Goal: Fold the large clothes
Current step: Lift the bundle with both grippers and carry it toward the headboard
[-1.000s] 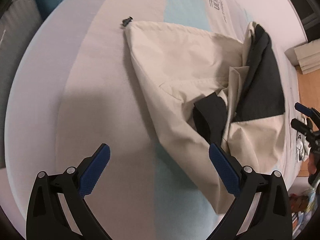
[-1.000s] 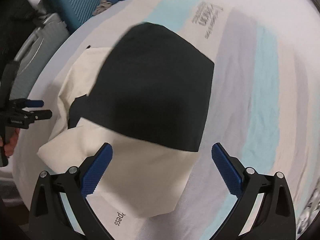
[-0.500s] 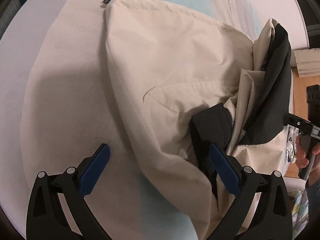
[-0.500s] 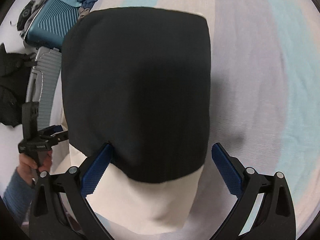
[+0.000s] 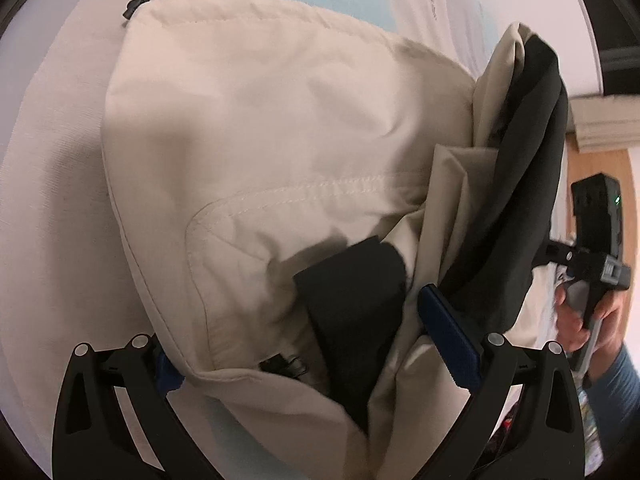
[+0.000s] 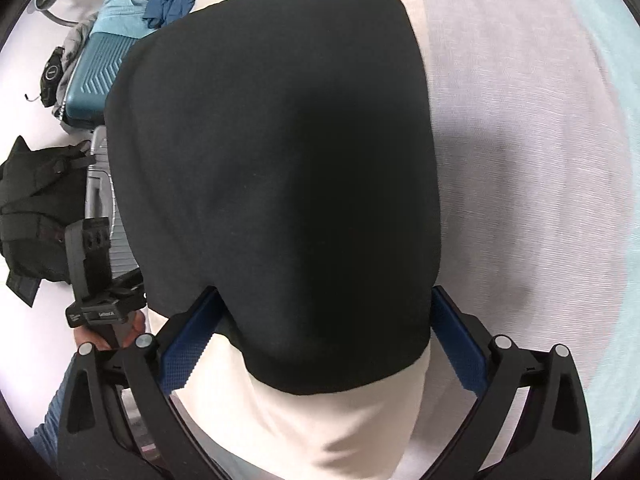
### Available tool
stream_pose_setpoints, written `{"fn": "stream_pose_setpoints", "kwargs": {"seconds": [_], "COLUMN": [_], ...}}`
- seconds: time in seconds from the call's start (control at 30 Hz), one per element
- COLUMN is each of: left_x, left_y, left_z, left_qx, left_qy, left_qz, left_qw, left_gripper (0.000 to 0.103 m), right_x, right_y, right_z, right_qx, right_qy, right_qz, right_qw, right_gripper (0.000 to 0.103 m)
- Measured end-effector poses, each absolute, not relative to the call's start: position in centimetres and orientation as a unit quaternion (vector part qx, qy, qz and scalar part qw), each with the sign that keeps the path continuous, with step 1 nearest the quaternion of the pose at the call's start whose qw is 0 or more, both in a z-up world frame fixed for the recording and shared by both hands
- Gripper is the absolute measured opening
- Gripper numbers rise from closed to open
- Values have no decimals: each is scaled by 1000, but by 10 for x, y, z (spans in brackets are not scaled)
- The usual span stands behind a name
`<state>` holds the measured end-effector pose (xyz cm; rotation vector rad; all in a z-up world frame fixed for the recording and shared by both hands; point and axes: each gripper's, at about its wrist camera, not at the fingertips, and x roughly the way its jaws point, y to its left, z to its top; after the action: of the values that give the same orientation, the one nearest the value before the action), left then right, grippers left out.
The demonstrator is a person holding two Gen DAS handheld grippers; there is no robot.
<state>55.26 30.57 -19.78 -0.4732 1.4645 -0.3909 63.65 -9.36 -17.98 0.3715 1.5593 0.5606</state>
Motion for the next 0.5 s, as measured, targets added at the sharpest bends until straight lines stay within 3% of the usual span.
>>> {"fn": "stream_pose_setpoints", "kwargs": {"seconds": [0.5], "left_x": [572], "left_y": [291], "left_z": [-194], "left_qx": [-231], "left_qy": [636], "left_qz": [-220], "left_qw": [702], "left_gripper": [97], "right_x": [635], "right_y": [-86], "right_z": [-172], "right_qx": [156], "right_qy": [677], "right_qz": [272], "right_qw": [666], "right_gripper": [97]}}
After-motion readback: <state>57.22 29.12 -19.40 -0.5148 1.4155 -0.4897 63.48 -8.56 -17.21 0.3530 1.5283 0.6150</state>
